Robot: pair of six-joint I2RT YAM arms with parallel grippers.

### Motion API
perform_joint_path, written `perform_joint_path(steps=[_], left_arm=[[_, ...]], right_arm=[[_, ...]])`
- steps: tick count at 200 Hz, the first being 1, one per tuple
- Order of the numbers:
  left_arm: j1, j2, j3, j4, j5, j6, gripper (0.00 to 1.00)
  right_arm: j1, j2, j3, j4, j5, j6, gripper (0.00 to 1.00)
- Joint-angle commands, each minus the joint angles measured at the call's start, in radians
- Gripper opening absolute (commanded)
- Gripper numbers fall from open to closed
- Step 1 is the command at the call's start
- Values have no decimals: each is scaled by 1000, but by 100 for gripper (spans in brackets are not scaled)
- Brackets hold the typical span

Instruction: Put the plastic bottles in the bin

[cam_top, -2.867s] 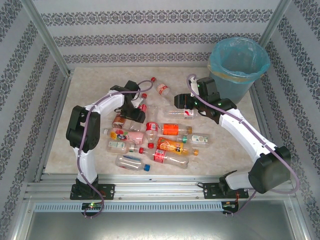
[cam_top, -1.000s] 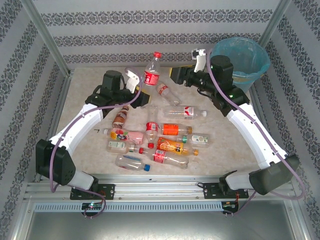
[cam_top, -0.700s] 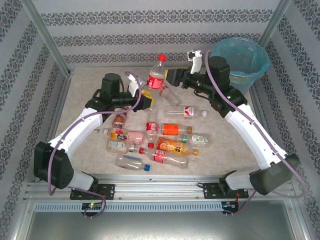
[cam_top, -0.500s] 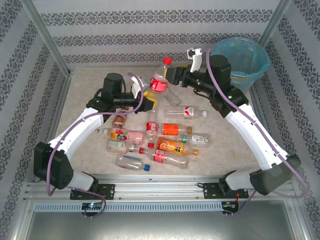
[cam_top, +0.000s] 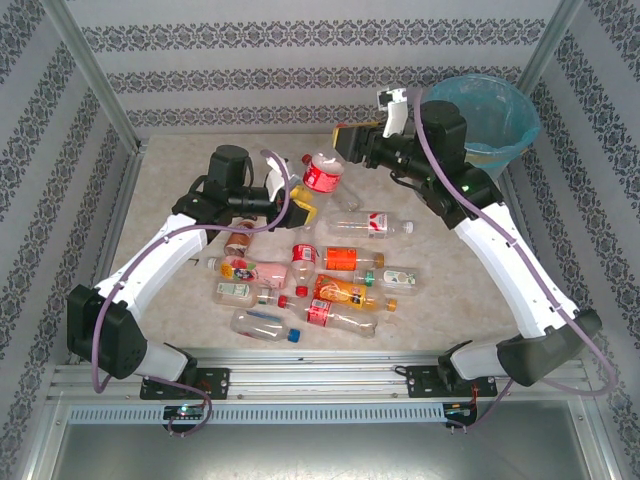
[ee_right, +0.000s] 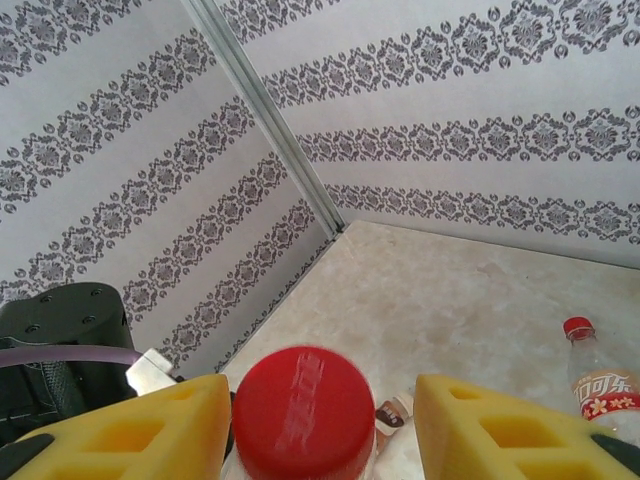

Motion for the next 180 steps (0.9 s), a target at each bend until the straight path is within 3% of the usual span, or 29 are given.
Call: perform_joint_path(steps=[1, 35, 64, 76, 88, 105, 108, 111, 152, 180], left_arm=[[-24, 7, 43, -65, 6, 68, 11], [-31, 18, 49, -75, 0, 68, 11], [-31, 24, 57, -77, -27, 54, 12], [-31, 22, 59, -63, -44, 37, 19], [-32, 21, 54, -33, -64, 8, 37], [-31, 16, 47, 10, -84, -27, 83], [-31, 14, 43, 19, -87, -32, 96], [-31, 10, 39, 30, -91, -38, 99], [-31, -70, -42, 171, -173, -65, 100], [-31, -108, -79, 249, -236, -87, 100]], right_arm=[[7, 18, 37, -19, -34, -3, 51], [8, 31, 45, -40, -43, -3, 40], [7, 22, 43, -53, -11, -14, 18], [2, 17, 51, -63, -3, -24, 11], [-8, 16, 69, -80, 6, -34, 6], [-30, 21, 123, -123, 26, -54, 1], [-34, 23, 136, -134, 33, -58, 0], [-40, 25, 148, -145, 40, -61, 0], [-168, 37, 303, -210, 124, -115, 0], [-247, 54, 390, -227, 280, -199, 0]])
